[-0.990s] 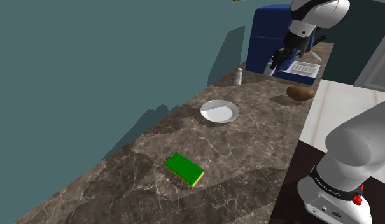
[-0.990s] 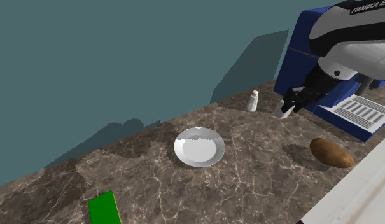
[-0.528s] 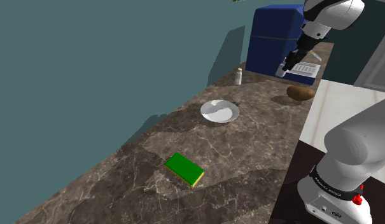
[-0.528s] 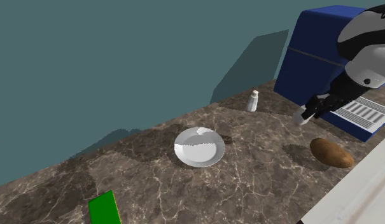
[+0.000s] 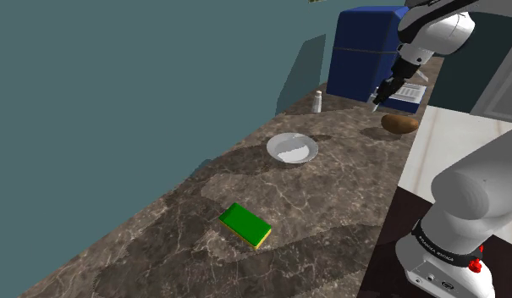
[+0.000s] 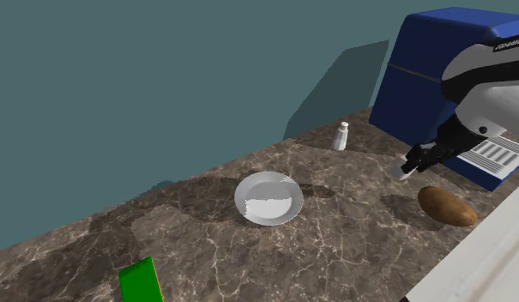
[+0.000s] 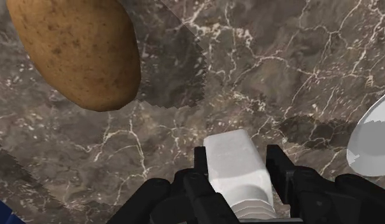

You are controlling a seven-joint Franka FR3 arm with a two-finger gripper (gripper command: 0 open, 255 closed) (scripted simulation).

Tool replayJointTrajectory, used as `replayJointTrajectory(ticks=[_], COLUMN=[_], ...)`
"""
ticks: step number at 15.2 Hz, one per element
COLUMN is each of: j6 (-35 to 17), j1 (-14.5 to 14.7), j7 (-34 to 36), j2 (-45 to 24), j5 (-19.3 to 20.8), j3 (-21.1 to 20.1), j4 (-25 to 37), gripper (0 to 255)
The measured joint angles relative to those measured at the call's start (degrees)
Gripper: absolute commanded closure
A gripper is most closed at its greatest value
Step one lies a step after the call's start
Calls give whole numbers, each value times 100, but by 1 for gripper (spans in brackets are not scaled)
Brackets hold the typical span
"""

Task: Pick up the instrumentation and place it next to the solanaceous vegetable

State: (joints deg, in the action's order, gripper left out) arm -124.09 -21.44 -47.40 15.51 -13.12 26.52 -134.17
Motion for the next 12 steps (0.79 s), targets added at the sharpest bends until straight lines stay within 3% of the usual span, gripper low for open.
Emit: replayJointTrajectory(ticks=[12], j6=[-853], j1=[123], j7=[-526], j2=[-506], j5=[-450], j3=[148], j4=[-469], gripper=[255])
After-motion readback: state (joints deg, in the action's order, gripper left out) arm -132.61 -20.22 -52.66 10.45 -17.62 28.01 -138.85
